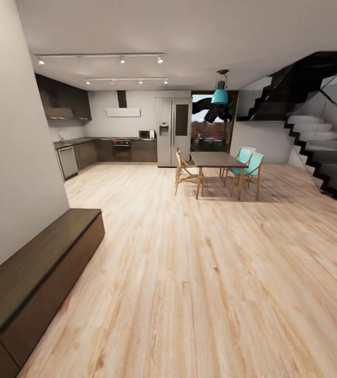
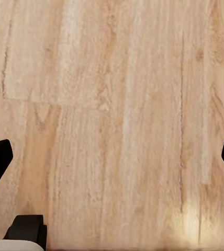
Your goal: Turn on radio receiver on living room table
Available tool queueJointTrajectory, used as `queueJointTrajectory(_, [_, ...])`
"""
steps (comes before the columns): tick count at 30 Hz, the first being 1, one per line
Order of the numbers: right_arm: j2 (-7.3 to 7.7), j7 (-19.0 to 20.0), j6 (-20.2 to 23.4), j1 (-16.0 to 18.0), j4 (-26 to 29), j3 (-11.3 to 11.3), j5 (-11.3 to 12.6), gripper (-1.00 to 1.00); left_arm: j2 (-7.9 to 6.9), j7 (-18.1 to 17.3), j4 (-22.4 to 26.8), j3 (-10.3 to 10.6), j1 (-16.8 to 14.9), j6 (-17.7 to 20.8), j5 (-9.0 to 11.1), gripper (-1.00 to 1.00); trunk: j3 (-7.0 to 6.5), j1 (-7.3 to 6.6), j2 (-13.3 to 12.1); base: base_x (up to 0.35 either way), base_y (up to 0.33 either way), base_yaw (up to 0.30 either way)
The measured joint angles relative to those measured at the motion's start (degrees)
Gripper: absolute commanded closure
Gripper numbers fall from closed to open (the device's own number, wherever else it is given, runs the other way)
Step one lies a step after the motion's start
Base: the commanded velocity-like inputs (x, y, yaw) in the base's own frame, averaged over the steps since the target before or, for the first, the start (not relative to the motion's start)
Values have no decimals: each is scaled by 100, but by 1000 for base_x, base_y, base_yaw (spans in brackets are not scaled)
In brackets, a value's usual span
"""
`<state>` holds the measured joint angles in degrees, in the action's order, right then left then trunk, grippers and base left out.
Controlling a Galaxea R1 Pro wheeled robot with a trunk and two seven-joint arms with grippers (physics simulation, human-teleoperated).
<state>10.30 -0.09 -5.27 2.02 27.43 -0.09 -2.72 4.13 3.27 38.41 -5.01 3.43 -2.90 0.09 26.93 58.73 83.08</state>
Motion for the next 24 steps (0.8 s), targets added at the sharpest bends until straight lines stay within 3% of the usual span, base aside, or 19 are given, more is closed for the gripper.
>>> queueJointTrajectory(24, [-1, 0, 0, 0, -1, 8, 0, -100, 0, -2, 0, 0, 0, -2, 0, -100, 0, 0, 0, 0, 0, -278])
